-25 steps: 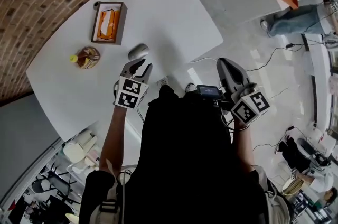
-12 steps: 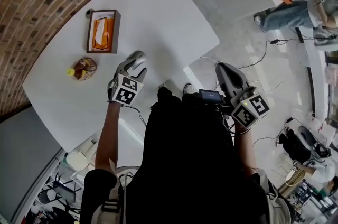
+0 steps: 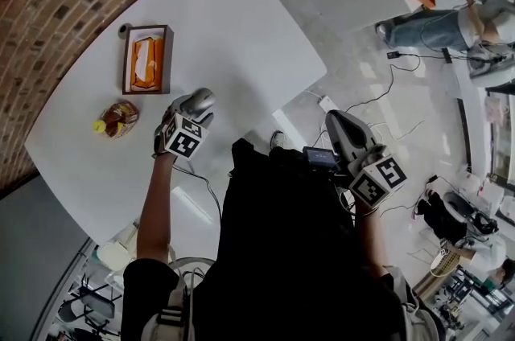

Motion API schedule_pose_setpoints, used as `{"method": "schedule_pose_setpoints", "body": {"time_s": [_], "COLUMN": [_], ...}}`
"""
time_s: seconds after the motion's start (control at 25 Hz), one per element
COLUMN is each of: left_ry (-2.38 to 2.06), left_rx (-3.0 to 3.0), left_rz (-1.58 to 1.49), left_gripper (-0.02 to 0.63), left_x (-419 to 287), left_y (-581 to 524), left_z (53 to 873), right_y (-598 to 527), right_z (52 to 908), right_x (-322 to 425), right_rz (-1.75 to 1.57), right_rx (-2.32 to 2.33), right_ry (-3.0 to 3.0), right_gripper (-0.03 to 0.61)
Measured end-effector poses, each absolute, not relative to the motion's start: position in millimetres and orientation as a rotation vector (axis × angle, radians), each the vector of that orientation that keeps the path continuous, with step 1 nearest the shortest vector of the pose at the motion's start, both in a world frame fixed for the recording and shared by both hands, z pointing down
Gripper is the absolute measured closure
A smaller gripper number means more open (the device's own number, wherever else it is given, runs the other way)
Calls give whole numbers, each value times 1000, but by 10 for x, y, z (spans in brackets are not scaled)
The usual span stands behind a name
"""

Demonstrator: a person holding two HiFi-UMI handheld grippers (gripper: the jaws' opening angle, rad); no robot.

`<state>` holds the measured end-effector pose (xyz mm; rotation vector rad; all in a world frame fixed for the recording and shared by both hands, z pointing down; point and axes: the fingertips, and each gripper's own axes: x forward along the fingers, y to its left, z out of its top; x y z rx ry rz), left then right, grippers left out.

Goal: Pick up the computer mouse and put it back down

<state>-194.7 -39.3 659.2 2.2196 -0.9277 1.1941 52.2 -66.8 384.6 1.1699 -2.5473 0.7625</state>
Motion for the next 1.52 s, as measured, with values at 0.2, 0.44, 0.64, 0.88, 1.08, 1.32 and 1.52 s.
{"method": "schedule_pose_setpoints", "body": {"time_s": [0.2,0.44,0.64,0.88,1.08,1.32,1.52], "left_ry": [-865,-855,-806,-812,-785,-801,-796], "left_rx": [2211,2180,2139,2127,2119,2109,2075], "left_rz": [1242,1291,1304,1344,1345,1357,1375], "left_gripper": [299,299,299,299,299,302,308], "left_x": [-1933,-1981,-1998,-2030,-2038,-2061,-2034], "left_y": [-414,-501,-448,-512,-478,-500,-493], "left_z": [6765,6939,7074,7104,7127,7117,7139], "right_y": [-648,-663,-659,-700,-696,-683,-666], "right_z": [3889,3900,3913,3863,3865,3847,3841], "right_x": [553,564,617,721,733,763,785], "right_rz": [779,775,790,784,800,807,811], "right_rx": [1184,1200,1230,1276,1299,1320,1326], "right_ry": [-2525,-2527,-2517,-2517,-2519,-2525,-2524], "right_gripper": [561,561,561,561,561,561,561]}}
